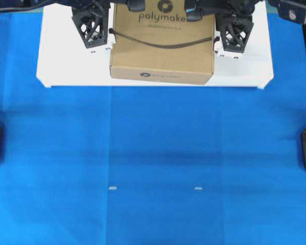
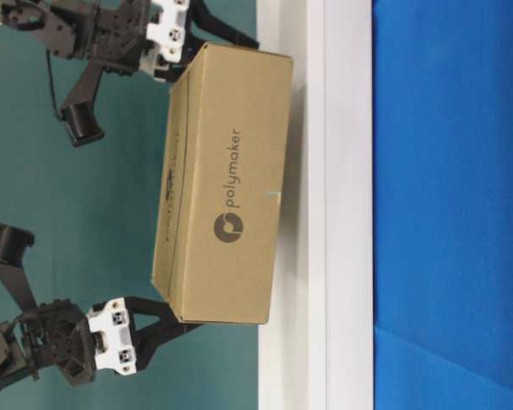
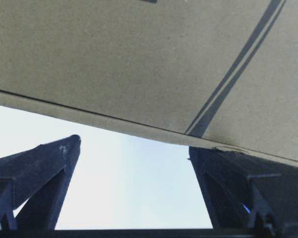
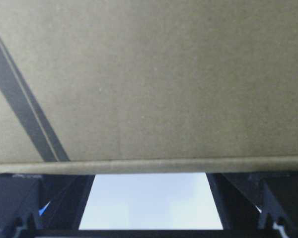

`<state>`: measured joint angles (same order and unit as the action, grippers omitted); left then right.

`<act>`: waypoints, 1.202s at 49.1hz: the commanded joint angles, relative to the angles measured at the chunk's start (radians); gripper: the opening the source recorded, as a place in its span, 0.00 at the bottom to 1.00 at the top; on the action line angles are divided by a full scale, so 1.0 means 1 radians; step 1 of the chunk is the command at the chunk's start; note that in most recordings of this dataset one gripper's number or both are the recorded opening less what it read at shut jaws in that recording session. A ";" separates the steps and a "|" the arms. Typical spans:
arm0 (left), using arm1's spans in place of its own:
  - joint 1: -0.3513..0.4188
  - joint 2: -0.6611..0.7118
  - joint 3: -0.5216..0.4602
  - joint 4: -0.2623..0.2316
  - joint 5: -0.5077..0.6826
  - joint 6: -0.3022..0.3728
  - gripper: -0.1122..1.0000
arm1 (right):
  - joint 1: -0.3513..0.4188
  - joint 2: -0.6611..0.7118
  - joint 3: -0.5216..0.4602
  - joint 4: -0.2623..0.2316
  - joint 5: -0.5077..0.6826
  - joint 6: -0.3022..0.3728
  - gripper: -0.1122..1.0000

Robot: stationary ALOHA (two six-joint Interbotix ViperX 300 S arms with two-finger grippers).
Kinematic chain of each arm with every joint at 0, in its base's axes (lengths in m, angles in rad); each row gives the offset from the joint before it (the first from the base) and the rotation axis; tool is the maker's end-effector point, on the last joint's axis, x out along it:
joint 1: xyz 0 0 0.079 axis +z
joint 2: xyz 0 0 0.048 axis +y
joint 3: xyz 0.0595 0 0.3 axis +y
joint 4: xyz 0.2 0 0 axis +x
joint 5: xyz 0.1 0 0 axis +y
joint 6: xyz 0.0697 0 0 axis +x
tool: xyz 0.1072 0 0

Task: Place the cardboard box on the stand after clamping it between your arms.
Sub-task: 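Lift the clamped box and carry it back over the white stand, then lower the box onto the white stand while holding it clamped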

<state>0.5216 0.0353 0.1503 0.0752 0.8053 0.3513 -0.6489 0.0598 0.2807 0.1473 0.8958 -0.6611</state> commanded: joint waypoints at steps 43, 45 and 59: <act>-0.015 0.035 -0.137 -0.023 -0.034 -0.011 0.87 | 0.023 0.051 -0.172 0.158 -0.038 -0.046 0.99; -0.015 0.037 -0.141 -0.021 -0.032 -0.011 0.87 | 0.020 0.052 -0.167 0.158 -0.040 -0.046 0.99; -0.012 0.043 -0.146 -0.021 -0.034 -0.009 0.87 | 0.003 0.080 -0.133 0.155 -0.057 -0.051 0.99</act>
<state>0.5568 0.0936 0.1427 0.0798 0.8345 0.3697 -0.6842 0.1427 0.1795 0.2117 0.9020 -0.7394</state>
